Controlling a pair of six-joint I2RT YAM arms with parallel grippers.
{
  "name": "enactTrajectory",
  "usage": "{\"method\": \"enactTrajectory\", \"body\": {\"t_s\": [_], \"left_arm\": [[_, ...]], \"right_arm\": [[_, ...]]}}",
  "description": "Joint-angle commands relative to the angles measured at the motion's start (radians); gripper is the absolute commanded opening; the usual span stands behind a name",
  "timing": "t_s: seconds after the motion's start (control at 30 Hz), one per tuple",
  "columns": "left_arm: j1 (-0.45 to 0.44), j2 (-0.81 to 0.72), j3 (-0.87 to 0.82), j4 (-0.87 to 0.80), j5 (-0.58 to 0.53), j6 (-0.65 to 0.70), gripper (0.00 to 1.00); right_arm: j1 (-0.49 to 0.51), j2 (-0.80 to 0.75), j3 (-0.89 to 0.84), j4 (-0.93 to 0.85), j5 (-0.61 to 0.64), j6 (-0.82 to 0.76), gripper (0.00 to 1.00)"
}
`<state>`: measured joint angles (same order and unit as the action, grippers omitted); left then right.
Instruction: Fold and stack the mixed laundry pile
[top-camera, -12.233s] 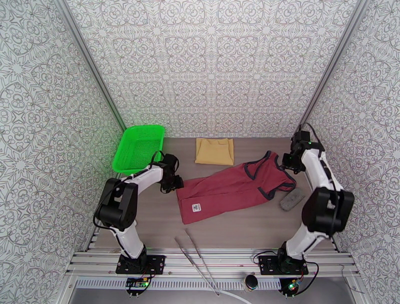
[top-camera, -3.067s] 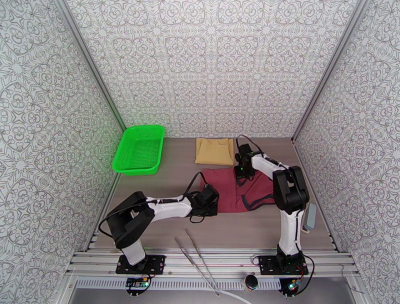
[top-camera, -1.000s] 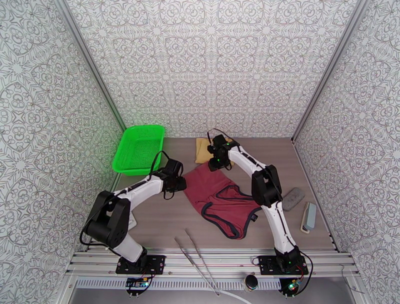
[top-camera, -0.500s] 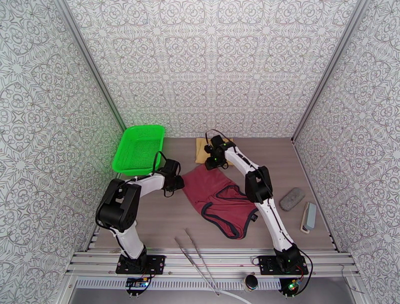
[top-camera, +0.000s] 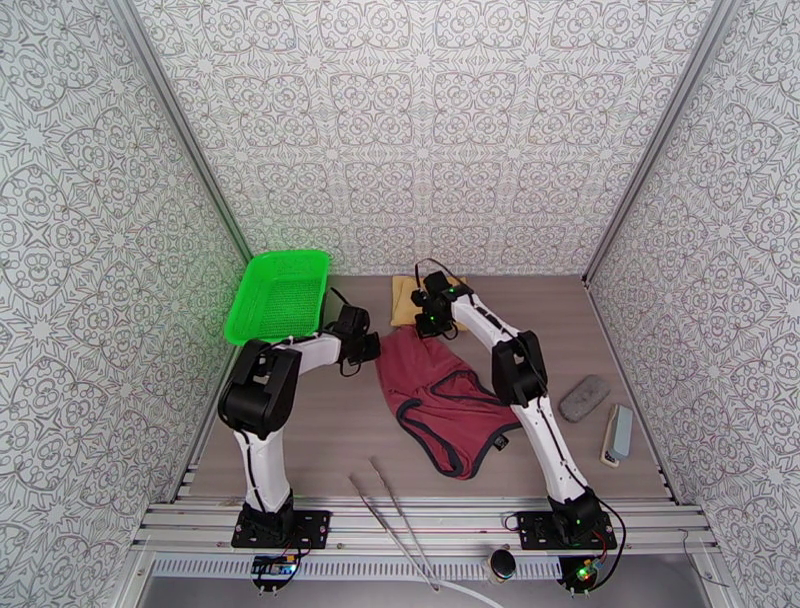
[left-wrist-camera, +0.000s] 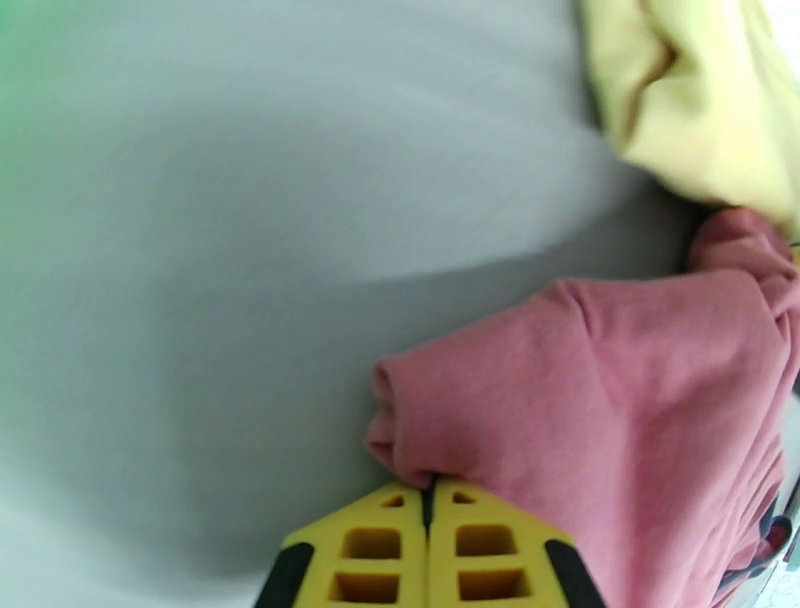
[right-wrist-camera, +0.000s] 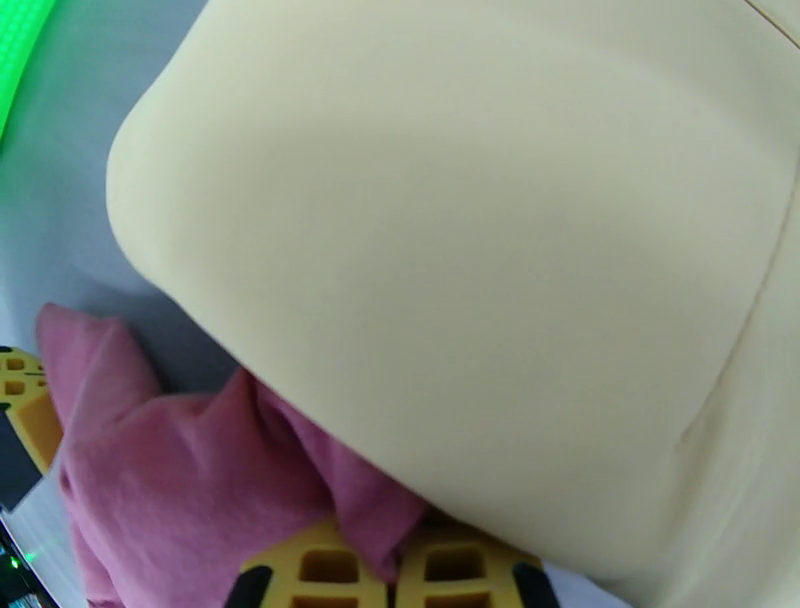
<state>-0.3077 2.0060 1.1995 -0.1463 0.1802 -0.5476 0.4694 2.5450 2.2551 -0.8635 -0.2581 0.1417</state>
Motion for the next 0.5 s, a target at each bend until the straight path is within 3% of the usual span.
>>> {"method": "enactTrajectory", "body": {"t_s": [0.0,0.27,0.47], "left_arm": [[-0.03,0.09,-0.003,0.036,0.001,0.021,0.0],[-0.044,0.128,0.088,0.009,0.023,0.068,0.0],[-0.094,0.2,0.216,-0.051,0.027,0.129,0.0]], "right_arm": [[-0.006,-0.101,-0.151,0.063,0.105,0.083,0.0],[-0.023,-0.419,-0.542,0.244,0.411,0.291,0.0],[-0.05,-0.458,-0.586,0.243,0.506,0.318,0.0]]}}
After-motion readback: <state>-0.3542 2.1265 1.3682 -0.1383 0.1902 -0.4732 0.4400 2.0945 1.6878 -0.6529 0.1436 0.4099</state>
